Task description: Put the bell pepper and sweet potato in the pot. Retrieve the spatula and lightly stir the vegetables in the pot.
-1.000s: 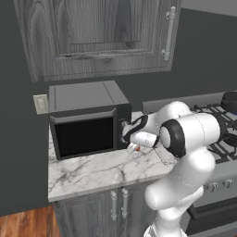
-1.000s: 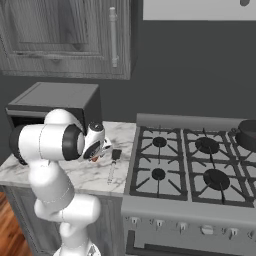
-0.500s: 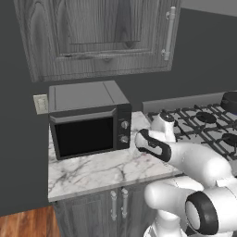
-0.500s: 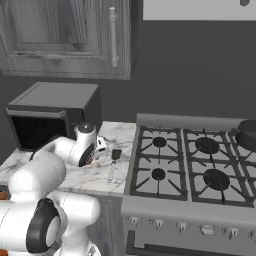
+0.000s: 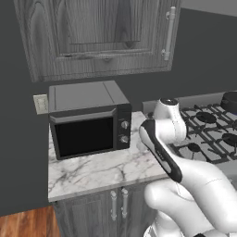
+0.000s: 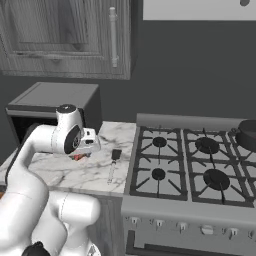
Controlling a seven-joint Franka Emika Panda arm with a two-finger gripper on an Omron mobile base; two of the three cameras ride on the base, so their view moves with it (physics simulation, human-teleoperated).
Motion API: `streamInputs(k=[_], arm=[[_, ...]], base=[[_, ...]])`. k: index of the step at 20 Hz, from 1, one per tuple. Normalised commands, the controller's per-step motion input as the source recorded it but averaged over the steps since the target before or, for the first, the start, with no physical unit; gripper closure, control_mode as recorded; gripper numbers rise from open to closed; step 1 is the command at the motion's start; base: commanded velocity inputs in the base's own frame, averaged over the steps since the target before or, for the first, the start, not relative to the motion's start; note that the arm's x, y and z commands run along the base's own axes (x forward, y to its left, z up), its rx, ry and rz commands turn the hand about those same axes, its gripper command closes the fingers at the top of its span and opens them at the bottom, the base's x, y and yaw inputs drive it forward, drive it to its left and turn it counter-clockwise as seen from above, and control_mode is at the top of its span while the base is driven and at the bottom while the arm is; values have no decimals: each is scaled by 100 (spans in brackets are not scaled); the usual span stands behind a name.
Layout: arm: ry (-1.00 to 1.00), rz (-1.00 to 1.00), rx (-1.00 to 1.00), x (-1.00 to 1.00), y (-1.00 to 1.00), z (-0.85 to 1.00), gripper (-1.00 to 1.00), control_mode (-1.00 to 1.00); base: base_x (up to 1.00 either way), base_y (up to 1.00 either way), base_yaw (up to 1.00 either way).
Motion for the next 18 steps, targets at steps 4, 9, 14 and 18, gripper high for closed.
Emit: streamInputs(k=[4, 9, 14, 18], arm=[[0, -13, 2, -95, -17, 30, 100, -100], [-2, 0, 1, -16, -4, 0, 100, -100], [0, 0, 0, 0, 0, 0, 100, -100], [0, 0, 0, 0, 0, 0, 100, -100]], base=[[0, 0, 0], [0, 0, 0], [0, 0, 0], [0, 0, 0]])
